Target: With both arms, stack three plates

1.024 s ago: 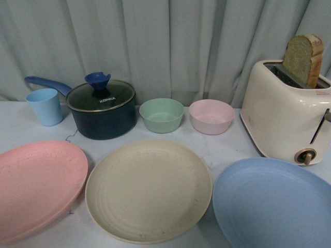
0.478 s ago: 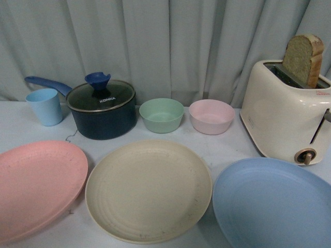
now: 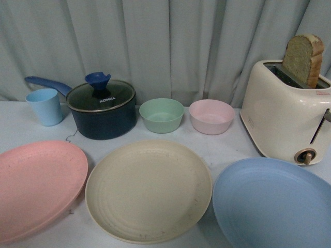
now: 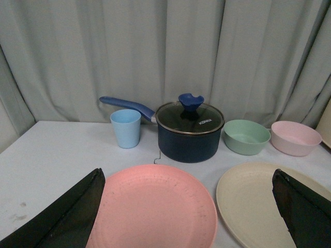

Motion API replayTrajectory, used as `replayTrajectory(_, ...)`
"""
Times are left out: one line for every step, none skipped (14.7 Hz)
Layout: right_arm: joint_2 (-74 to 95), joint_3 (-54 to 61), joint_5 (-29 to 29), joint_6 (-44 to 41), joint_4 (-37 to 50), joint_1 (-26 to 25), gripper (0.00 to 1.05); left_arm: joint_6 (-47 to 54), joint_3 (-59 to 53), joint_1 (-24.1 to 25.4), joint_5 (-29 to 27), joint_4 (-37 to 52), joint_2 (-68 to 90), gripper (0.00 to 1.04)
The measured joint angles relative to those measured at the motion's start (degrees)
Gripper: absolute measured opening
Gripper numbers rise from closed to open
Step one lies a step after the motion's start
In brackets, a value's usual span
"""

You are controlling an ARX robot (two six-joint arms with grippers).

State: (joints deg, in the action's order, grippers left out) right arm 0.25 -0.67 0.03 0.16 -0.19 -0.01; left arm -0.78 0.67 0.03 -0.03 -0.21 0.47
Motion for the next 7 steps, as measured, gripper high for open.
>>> replayTrajectory(0.00,0.00,0.00,0.00,0.00,0.00,0.98,0.00,0.00,0.00,0.00,0.00,0.00,0.98)
replayTrajectory(0.00,0.00,0.00,0.00,0.00,0.00,0.98,0.00,0.00,0.00,0.00,0.00,0.00,0.98)
replayTrajectory(0.00,0.00,0.00,0.00,0.00,0.00,0.98,0.00,0.00,0.00,0.00,0.00,0.00,0.98)
replayTrajectory(0.00,0.00,0.00,0.00,0.00,0.00,0.98,0.00,0.00,0.00,0.00,0.00,0.00,0.98)
replayTrajectory(0.00,0.00,0.00,0.00,0.00,0.00,0.98,0.00,0.00,0.00,0.00,0.00,0.00,0.98)
replayTrajectory(0.00,0.00,0.00,0.00,0.00,0.00,0.98,0.00,0.00,0.00,0.00,0.00,0.00,0.98)
replayTrajectory(0.00,0.00,0.00,0.00,0.00,0.00,0.98,0.00,0.00,0.00,0.00,0.00,0.00,0.98)
